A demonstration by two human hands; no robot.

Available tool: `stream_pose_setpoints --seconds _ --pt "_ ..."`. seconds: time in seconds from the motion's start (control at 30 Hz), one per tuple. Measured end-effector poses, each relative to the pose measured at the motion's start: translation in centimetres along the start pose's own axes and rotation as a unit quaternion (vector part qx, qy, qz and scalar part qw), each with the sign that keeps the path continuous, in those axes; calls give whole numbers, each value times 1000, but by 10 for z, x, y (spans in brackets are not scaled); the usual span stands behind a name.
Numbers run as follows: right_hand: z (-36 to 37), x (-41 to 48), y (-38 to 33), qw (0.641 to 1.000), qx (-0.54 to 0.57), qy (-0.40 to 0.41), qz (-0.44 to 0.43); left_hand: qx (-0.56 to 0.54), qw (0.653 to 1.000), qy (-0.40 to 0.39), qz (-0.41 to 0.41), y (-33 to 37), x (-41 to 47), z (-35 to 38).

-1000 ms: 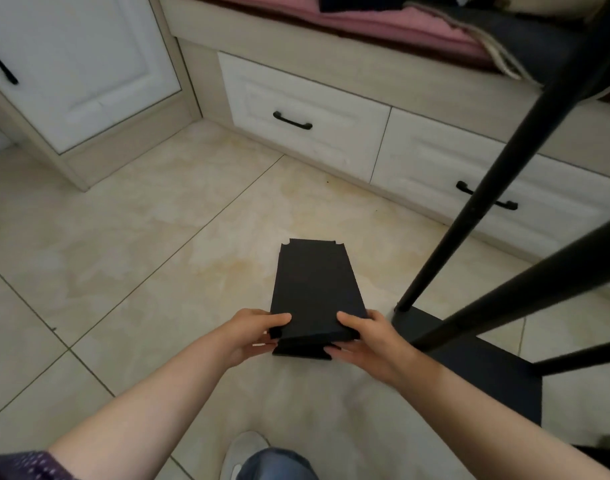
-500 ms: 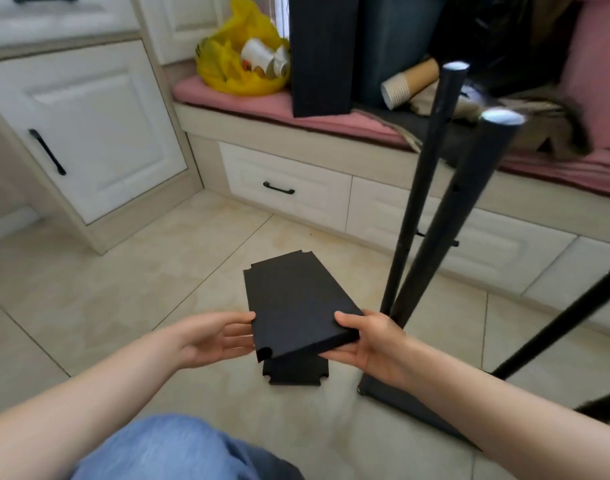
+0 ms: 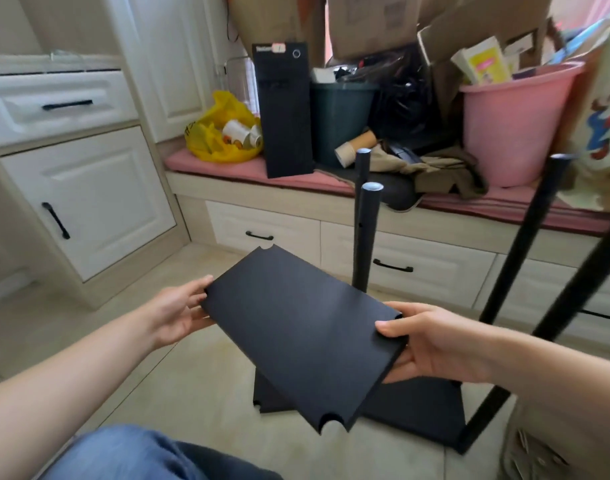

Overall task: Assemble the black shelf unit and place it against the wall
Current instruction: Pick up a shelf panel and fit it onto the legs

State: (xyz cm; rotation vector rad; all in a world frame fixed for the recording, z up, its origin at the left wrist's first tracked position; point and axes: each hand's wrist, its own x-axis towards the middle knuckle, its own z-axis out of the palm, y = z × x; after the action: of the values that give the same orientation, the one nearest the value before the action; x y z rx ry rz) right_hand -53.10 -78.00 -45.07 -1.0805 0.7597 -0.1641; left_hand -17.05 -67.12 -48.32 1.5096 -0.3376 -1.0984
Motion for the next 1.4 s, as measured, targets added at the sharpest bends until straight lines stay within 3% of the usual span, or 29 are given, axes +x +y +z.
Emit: stream_pose_setpoints --seconds 0.2,0.37,0.57,0.8,1.07,1.4 --pt "-35 -56 -3 1000 -18 -3 -5 114 987 -115 -11 9 -39 29" --pt "-49 -89 -1 996 -7 91 -22 111 979 -172 7 12 -62 54" --pt "-56 -121 12 973 106 190 -80 73 983 -163 38 11 -84 78" --pt "-48 -153 26 982 68 153 -85 68 981 -161 78 15 -105 95" --pt "-46 -177 9 970 11 183 -160 63 980 -137 131 31 -136 111" --pt "-62 -201 -68 898 -66 348 -260 144 956 -79 242 88 -146 164"
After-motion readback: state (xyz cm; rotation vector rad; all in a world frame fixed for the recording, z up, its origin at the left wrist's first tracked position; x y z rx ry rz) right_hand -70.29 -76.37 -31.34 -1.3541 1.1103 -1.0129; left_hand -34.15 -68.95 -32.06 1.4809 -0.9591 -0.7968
